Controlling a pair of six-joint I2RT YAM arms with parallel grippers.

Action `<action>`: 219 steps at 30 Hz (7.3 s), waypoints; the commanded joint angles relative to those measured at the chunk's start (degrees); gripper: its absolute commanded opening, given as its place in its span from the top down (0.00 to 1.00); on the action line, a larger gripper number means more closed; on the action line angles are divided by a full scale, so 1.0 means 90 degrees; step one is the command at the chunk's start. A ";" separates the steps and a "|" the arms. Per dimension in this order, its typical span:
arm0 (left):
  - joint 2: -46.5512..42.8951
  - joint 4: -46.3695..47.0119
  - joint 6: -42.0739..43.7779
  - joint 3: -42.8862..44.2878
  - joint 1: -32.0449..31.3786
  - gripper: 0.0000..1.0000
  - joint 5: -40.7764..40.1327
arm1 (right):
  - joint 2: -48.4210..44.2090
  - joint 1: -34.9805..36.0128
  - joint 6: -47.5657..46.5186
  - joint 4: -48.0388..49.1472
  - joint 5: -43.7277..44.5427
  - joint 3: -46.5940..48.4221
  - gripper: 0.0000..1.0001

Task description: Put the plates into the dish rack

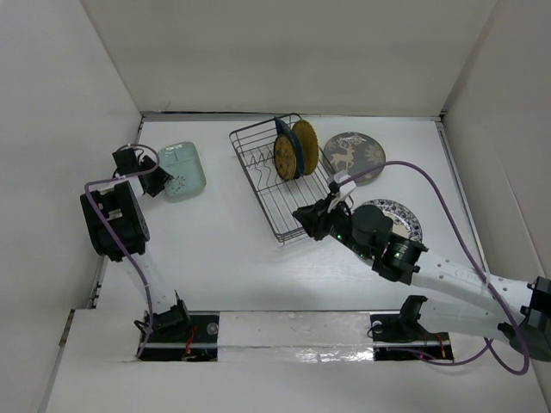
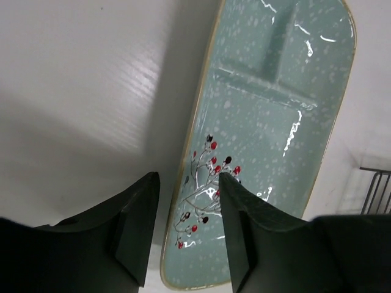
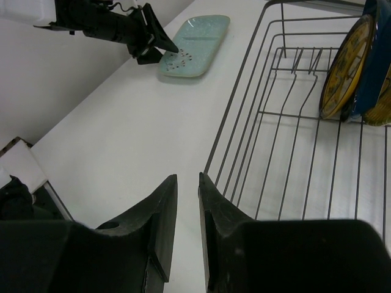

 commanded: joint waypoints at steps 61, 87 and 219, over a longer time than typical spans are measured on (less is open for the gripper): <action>-0.6801 0.2617 -0.2252 -0.3966 -0.0644 1.00 0.3403 | 0.5403 -0.0971 0.1488 0.0407 -0.2982 0.4667 0.37; -0.7748 0.0049 -0.0192 -0.3400 -0.1659 0.34 0.1841 | 0.4124 -0.1977 0.0387 -0.0910 -0.0748 0.5173 1.00; -0.8881 -0.1436 0.0931 -0.2999 -0.2822 0.79 -0.0074 | 0.5103 -0.7260 0.5072 0.4626 -0.3178 0.0801 1.00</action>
